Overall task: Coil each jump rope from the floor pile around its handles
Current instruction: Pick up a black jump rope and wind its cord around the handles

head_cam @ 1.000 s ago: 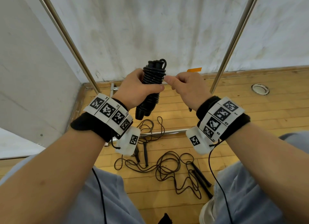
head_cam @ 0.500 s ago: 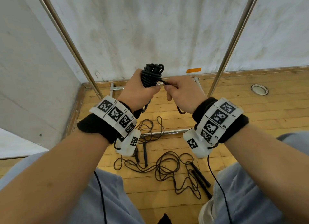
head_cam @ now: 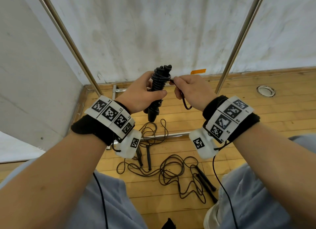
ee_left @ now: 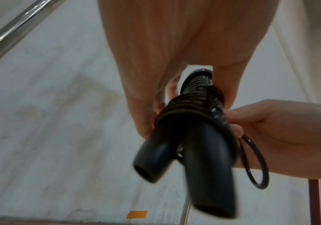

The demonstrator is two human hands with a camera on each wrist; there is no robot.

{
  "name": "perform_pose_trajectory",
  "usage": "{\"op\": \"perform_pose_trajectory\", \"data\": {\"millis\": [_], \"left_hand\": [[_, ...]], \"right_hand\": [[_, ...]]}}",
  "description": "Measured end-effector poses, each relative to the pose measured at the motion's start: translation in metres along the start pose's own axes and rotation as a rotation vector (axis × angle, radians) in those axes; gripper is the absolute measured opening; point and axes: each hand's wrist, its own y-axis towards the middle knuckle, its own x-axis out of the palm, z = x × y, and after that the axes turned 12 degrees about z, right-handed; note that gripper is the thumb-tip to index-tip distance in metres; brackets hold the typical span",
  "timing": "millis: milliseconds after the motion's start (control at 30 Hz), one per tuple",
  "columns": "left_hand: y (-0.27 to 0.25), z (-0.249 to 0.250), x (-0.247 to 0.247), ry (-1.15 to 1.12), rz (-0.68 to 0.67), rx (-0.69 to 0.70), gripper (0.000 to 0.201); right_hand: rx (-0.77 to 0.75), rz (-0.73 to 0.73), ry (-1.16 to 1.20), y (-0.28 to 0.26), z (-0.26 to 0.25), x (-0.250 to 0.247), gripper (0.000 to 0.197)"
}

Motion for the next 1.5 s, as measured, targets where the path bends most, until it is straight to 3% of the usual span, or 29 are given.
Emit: {"op": "perform_pose_trajectory", "data": {"millis": [233, 500, 633, 700, 1067, 1200, 1333, 1500], "left_hand": [[-0.003, 0.004, 0.002, -0.069, 0.008, 0.03, 0.036], [-0.005, 0.001, 0.003, 0.049, 0.022, 0.053, 0.017], [-0.002, -0.001, 0.005, 0.208, 0.078, 0.075, 0.021], [-0.002, -0.001, 0.009, 0.259, 0.108, 0.095, 0.023], [-0.002, -0.009, 0.019, 0.327, 0.074, 0.07, 0.052], [-0.004, -0.005, 0.015, 0.146, -0.067, 0.097, 0.031], [0.0, -0.006, 0.003, 0.085, -0.055, 0.056, 0.036], [0.003, -0.006, -0.004, 0.014, -0.046, -0.009, 0.047]], "right_hand": [[0.242, -0.175, 0.286, 0.005, 0.007, 0.001, 0.015], [0.333, -0.378, 0.229, 0.005, 0.002, -0.003, 0.011], [0.12, -0.274, -0.149, 0.003, -0.004, 0.002, 0.015], [0.059, -0.248, -0.228, 0.002, -0.004, 0.002, 0.016], [-0.041, -0.204, -0.073, -0.01, 0.0, 0.017, 0.023], [-0.08, -0.069, -0.024, -0.007, 0.004, 0.013, 0.03], [-0.105, -0.087, 0.02, -0.003, 0.006, 0.007, 0.025], [-0.028, -0.078, 0.035, 0.002, 0.01, 0.006, 0.052]]}}
